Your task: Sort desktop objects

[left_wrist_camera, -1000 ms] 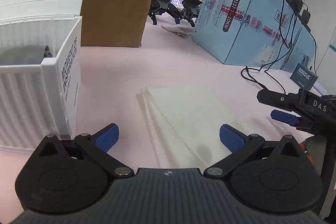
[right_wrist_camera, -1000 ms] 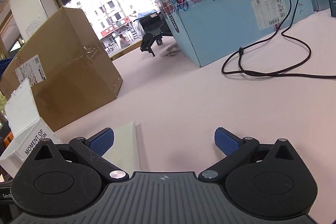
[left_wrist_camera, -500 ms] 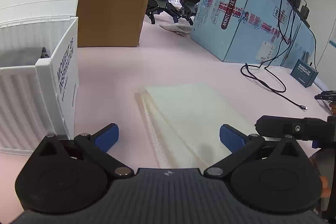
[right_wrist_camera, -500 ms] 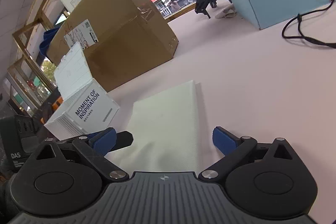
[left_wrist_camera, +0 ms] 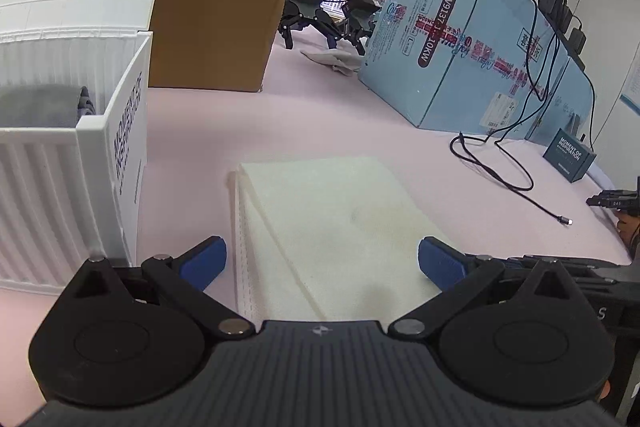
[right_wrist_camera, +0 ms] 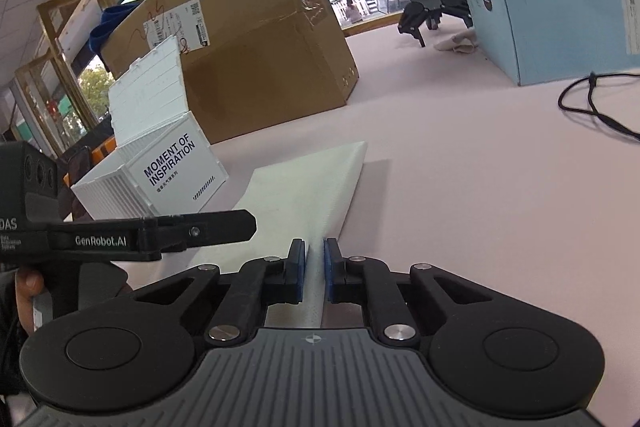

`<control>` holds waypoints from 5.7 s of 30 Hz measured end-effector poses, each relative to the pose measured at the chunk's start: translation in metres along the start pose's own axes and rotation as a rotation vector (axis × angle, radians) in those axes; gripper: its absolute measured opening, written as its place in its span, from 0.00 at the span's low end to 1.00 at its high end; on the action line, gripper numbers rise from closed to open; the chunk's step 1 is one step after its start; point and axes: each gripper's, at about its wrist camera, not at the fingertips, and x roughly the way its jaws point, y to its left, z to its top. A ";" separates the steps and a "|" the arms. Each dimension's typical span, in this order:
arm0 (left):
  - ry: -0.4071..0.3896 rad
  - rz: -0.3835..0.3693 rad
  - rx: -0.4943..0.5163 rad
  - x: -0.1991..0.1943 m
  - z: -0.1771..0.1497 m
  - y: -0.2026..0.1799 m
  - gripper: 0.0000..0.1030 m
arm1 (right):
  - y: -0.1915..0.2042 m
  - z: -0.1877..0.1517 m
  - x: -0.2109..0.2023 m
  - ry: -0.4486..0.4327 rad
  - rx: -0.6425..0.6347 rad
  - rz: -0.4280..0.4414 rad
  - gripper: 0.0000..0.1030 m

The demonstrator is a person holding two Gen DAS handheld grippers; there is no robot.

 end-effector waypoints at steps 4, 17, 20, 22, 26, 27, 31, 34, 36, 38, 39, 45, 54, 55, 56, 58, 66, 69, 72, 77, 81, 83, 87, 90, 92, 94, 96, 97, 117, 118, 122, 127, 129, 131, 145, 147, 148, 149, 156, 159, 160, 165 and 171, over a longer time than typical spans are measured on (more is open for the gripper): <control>-0.013 -0.037 -0.026 0.000 0.009 0.003 1.00 | 0.005 0.000 -0.007 -0.029 -0.062 -0.017 0.09; 0.099 0.183 0.083 0.054 0.025 -0.028 0.99 | 0.012 -0.003 -0.001 -0.007 -0.117 -0.036 0.09; 0.070 0.177 0.075 0.046 0.024 -0.026 0.69 | 0.011 -0.004 0.000 -0.002 -0.109 -0.040 0.09; 0.051 0.195 0.099 0.043 0.021 -0.028 0.40 | 0.011 -0.004 0.000 -0.003 -0.107 -0.045 0.09; 0.031 0.190 0.129 0.038 0.015 -0.028 0.20 | 0.007 -0.003 -0.001 -0.006 -0.088 -0.061 0.09; 0.029 0.184 0.131 0.036 0.014 -0.028 0.17 | 0.006 -0.003 -0.001 -0.008 -0.079 -0.070 0.09; 0.037 0.171 0.136 0.025 0.009 -0.026 0.14 | 0.000 -0.002 -0.004 -0.032 -0.042 -0.101 0.09; 0.058 0.159 0.119 0.008 -0.001 -0.028 0.14 | -0.004 -0.001 -0.008 -0.062 -0.018 -0.117 0.09; 0.072 0.147 0.118 -0.005 -0.010 -0.032 0.14 | -0.007 0.000 -0.009 -0.078 -0.006 -0.123 0.09; 0.074 0.137 0.140 -0.018 -0.020 -0.039 0.15 | -0.007 0.000 -0.009 -0.086 -0.002 -0.124 0.09; 0.073 0.131 0.153 -0.023 -0.025 -0.042 0.14 | -0.008 0.001 -0.009 -0.086 0.000 -0.126 0.09; 0.074 0.115 0.211 -0.031 -0.034 -0.052 0.16 | -0.014 0.002 -0.001 -0.044 0.045 -0.153 0.09; 0.026 0.165 0.065 -0.017 0.002 -0.009 0.89 | -0.019 0.001 0.000 -0.032 0.074 -0.158 0.09; 0.046 0.151 0.070 -0.012 0.005 -0.006 0.89 | -0.019 0.001 0.001 -0.032 0.073 -0.159 0.10; 0.070 0.132 0.070 -0.007 0.006 -0.004 0.90 | -0.018 0.001 0.001 -0.031 0.071 -0.160 0.10; 0.123 0.081 0.060 0.003 0.007 0.002 0.93 | -0.018 0.001 0.001 -0.031 0.066 -0.160 0.11; 0.144 -0.070 0.079 -0.002 -0.002 -0.012 0.28 | -0.018 0.001 0.000 -0.034 0.063 -0.158 0.11; 0.112 -0.022 0.082 -0.003 -0.005 -0.013 0.17 | -0.017 0.001 -0.001 -0.042 0.059 -0.156 0.11; 0.093 0.002 0.109 -0.004 -0.009 -0.017 0.11 | -0.015 0.001 -0.003 -0.051 0.050 -0.159 0.20; 0.033 0.120 0.128 -0.005 -0.010 -0.015 0.11 | -0.021 0.001 -0.017 -0.149 0.124 -0.200 0.80; 0.011 0.177 0.098 -0.005 -0.007 -0.007 0.11 | -0.029 0.003 -0.021 -0.146 0.184 -0.184 0.86; 0.003 0.194 0.096 -0.005 -0.007 -0.006 0.11 | -0.030 0.003 -0.013 -0.081 0.184 -0.199 0.86; -0.002 0.202 0.102 -0.005 -0.007 -0.005 0.12 | -0.014 0.000 -0.007 -0.031 0.059 -0.228 0.88; -0.009 0.210 0.110 -0.004 -0.008 -0.007 0.13 | -0.009 -0.002 -0.005 -0.006 0.049 -0.129 0.88; -0.011 0.214 0.111 -0.005 -0.009 -0.007 0.13 | -0.004 -0.004 -0.002 0.008 0.039 -0.071 0.88; -0.012 0.216 0.111 -0.004 -0.009 -0.008 0.13 | 0.002 -0.005 0.001 0.018 0.029 -0.039 0.86; -0.013 0.219 0.114 -0.004 -0.009 -0.008 0.13 | 0.005 -0.005 0.003 0.014 0.057 -0.050 0.81; -0.014 0.221 0.116 -0.004 -0.009 -0.009 0.13 | 0.007 -0.005 0.004 0.010 0.077 -0.055 0.72; -0.047 0.159 0.154 -0.009 -0.012 -0.016 0.11 | 0.011 -0.003 -0.004 -0.138 0.120 -0.042 0.13; -0.053 0.154 0.152 -0.010 -0.012 -0.016 0.11 | 0.011 -0.003 -0.005 -0.150 0.110 -0.045 0.13; -0.119 0.115 0.138 -0.019 -0.013 -0.017 0.10 | 0.012 -0.004 -0.009 -0.189 0.087 -0.038 0.13; -0.280 0.064 0.224 -0.038 -0.022 -0.034 0.10 | 0.008 -0.003 -0.025 -0.296 0.068 -0.047 0.13; -0.339 0.073 0.272 -0.045 -0.024 -0.043 0.10 | 0.010 -0.003 -0.029 -0.329 0.045 -0.045 0.13; -0.374 0.093 0.295 -0.053 -0.020 -0.050 0.10 | 0.014 -0.004 -0.033 -0.358 0.014 -0.044 0.13; -0.365 0.109 0.156 -0.192 0.075 0.018 0.11 | 0.139 0.070 -0.028 -0.522 -0.077 0.252 0.11; -0.338 0.114 0.115 -0.210 0.089 0.036 0.11 | 0.164 0.089 -0.017 -0.519 -0.062 0.284 0.09; -0.329 0.113 0.095 -0.218 0.095 0.046 0.11 | 0.176 0.098 -0.012 -0.510 -0.060 0.301 0.09; -0.325 0.111 0.075 -0.227 0.099 0.056 0.11 | 0.188 0.105 -0.006 -0.505 -0.064 0.317 0.09; -0.230 0.097 -0.018 -0.242 0.114 0.117 0.15 | 0.235 0.124 0.040 -0.379 -0.017 0.322 0.08; -0.156 0.113 -0.067 -0.221 0.118 0.137 0.15 | 0.230 0.123 0.065 -0.252 0.017 0.256 0.07; -0.126 0.114 -0.082 -0.212 0.118 0.141 0.15 | 0.222 0.124 0.075 -0.212 0.044 0.242 0.07; 0.022 0.121 -0.086 -0.168 0.110 0.144 0.19 | 0.199 0.125 0.105 -0.067 0.133 0.181 0.07; 0.124 0.126 -0.064 -0.135 0.097 0.142 0.22 | 0.184 0.111 0.125 0.025 0.162 0.126 0.07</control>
